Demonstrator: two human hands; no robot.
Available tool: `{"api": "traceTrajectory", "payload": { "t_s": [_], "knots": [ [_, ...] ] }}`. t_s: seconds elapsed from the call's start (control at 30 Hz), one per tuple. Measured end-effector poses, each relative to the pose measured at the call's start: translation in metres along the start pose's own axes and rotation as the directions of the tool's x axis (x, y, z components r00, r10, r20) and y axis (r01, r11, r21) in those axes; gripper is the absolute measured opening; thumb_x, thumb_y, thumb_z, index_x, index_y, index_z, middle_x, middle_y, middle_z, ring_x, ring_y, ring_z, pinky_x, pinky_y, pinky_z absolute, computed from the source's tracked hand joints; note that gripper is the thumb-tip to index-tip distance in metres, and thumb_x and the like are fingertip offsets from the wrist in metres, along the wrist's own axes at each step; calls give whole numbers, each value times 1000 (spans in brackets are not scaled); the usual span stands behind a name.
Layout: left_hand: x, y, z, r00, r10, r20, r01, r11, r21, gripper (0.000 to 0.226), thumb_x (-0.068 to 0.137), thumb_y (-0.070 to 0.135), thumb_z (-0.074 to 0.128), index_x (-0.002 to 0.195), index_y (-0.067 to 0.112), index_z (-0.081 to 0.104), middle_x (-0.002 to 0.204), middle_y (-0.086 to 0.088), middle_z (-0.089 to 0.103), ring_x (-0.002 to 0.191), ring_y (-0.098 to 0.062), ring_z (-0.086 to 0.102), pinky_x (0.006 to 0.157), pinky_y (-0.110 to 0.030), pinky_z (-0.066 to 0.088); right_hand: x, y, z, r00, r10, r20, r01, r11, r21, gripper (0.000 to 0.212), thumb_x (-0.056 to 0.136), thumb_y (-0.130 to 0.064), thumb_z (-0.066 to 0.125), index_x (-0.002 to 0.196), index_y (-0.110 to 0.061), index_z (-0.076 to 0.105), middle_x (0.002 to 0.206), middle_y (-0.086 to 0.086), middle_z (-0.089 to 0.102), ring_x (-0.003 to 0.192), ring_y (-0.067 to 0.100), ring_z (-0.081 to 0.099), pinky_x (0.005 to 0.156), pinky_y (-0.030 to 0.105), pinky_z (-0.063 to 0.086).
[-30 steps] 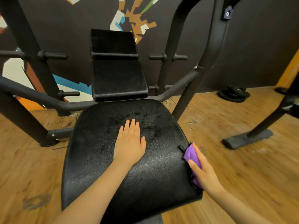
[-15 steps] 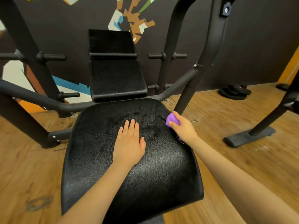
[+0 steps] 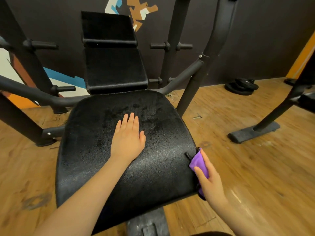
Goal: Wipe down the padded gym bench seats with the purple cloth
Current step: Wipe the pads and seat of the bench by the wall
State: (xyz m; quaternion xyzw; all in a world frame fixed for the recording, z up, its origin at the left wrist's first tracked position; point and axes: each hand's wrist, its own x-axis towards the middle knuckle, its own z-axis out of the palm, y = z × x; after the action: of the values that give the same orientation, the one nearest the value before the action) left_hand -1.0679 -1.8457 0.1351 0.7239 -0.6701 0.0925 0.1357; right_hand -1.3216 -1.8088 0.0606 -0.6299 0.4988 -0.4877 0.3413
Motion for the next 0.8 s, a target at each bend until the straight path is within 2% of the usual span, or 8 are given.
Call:
{"api": "traceTrajectory", "payload": {
  "t_s": [0.1, 0.27, 0.33, 0.4, 0.47, 0.57, 0.67, 0.8],
  "knots": [
    [0, 1, -1, 1000, -3, -4, 3, 1000, -1, 60, 101, 36, 27, 152, 7, 17, 160, -10, 11, 148, -24, 5, 119, -38, 5, -31, 17, 2, 999, 37, -28, -36, 998, 49, 53, 79, -23, 55, 129, -34, 40, 132, -39, 40, 124, -17, 36, 101, 2, 24],
    [0, 1, 0, 1000, -6, -2, 6, 1000, 4, 60, 100, 36, 28, 152, 7, 18, 160, -10, 12, 148, -25, 6, 119, -38, 6, -18, 8, 2, 996, 67, -59, -65, 997, 40, 58, 78, -26, 54, 134, -22, 39, 136, -17, 43, 116, -23, 38, 95, -2, 24],
    [0, 1, 1, 1000, -8, -3, 8, 1000, 11, 60, 100, 36, 28, 152, 7, 18, 160, -10, 12, 148, -25, 7, 119, -39, 7, 6, -3, 1, 999, 36, -33, -37, 999, -31, 60, 80, -25, 57, 137, -16, 39, 135, -8, 44, 119, -14, 40, 94, -4, 22],
    [1, 1, 1, 1000, -9, -3, 9, 1000, 16, 60, 100, 36, 28, 152, 7, 17, 160, -10, 12, 148, -25, 7, 120, -39, 7, 40, -15, 3, 1000, -5, 16, 7, 993, -118, 56, 87, -15, 62, 138, -12, 41, 136, -2, 46, 123, -1, 38, 93, -4, 21],
    [1, 0, 0, 1000, -9, -3, 9, 1000, 14, 60, 100, 36, 27, 152, 8, 17, 160, -10, 12, 148, -25, 6, 120, -39, 7, 75, -29, 9, 996, -41, 76, 56, 976, -211, 54, 90, -10, 59, 140, -12, 39, 139, 2, 46, 124, 4, 36, 95, 2, 21],
    [0, 1, -1, 1000, -11, 0, 11, 1000, 0, 60, 100, 36, 28, 152, 8, 18, 160, -10, 12, 148, -24, 6, 120, -39, 7, 112, -47, 20, 992, -11, 126, 43, 965, -260, 55, 92, -15, 56, 143, -17, 36, 144, 2, 43, 130, 14, 39, 95, 14, 25],
    [-1, 1, -2, 1000, -12, 3, 12, 1000, -8, 59, 101, 36, 27, 152, 8, 17, 160, -9, 11, 148, -24, 5, 120, -38, 6, 120, -51, 25, 994, -2, 111, 31, 964, -263, 55, 92, -17, 55, 143, -19, 36, 144, 3, 43, 130, 18, 40, 93, 16, 27],
    [-2, -1, -3, 1000, -8, 9, 9, 1000, -12, 59, 101, 36, 26, 152, 8, 15, 161, -9, 9, 148, -24, 4, 120, -38, 6, 109, -48, 24, 997, -7, 79, 26, 969, -244, 53, 93, -17, 55, 142, -22, 37, 142, 2, 45, 112, 19, 52, 93, 26, 38]
  ]
}}
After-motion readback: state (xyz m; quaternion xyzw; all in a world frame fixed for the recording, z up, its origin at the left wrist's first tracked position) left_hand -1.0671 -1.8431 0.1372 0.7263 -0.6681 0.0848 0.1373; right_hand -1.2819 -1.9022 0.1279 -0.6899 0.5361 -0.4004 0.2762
